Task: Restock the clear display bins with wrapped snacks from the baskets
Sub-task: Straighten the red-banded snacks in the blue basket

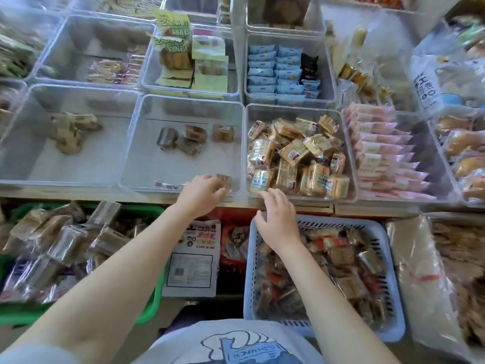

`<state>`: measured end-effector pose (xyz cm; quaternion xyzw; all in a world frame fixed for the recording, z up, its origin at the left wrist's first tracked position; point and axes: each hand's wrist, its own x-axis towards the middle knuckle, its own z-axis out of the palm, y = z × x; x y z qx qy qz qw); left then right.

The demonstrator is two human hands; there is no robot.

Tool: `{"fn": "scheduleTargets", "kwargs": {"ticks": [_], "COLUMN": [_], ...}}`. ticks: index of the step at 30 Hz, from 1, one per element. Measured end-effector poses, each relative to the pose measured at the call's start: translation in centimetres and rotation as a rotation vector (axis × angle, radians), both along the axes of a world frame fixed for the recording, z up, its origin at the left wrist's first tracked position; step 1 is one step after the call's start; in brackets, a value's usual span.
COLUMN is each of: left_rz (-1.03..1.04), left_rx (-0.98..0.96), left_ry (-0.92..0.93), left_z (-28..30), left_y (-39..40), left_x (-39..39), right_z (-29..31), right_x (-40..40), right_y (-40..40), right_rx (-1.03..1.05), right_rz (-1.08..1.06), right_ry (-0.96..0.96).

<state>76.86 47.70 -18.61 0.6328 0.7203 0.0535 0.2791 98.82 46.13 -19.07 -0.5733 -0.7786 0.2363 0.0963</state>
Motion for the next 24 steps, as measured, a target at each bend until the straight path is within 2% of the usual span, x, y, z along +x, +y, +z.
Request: {"fn": "scheduleTargets", "kwargs": {"ticks": [2,3,5,7,8,12,17,19,22,24], "left_rz": [-0.063,-0.061,-0.03,-0.02,-0.041,-0.2,-0.252,-0.239,-0.235,-0.243], "left_rx": [-0.023,0.026,0.248,0.411,0.378,-0.046,-0.26,-0.283,-0.291,-0.293], "left_ry": [0.049,0.063,0.051,-0.043,-0.097,-0.128,-0.138,-0.131,-0.126,-0.12], "left_z": [-0.3,-0.4,-0.1,0.5,0.7,-1.8,-5.0,-5.3,-5.6,-5.8], "left_y": [-0.3,-0.7,-1.9,-3.5,-4.2,-5.3,-6.4,-6.8,-7.1,-7.2], "left_x": [0.4,0.7,1.6,3.4,4.4,7.5,9.2,9.6,9.7,9.7], "right_z": [0.1,0.0,-0.6,-1.5,-2.2,-5.7,-10.6,-12.0,-13.4,-13.7], "right_x": [0.2,0.6,2.0,4.0,5.1,8.9,10.2,10.4,10.8,10.9], "right_y": [-0.5,-0.8,-1.3,-1.9,-2.1,-3.2,-5.6,-6.7,-7.2,-7.1], "right_rx": [0.111,0.178,0.244,0.16,0.064,-0.381,-0.732,-0.717,-0.551,-0.481], "right_rz": [-0.046,-0.083,-0.185,-0.308,-0.366,-0.437,-0.145,-0.103,-0.2,-0.193], "right_ry": [0.069,0.101,0.14,0.144,0.12,-0.098,-0.35,-0.427,-0.382,-0.409]}}
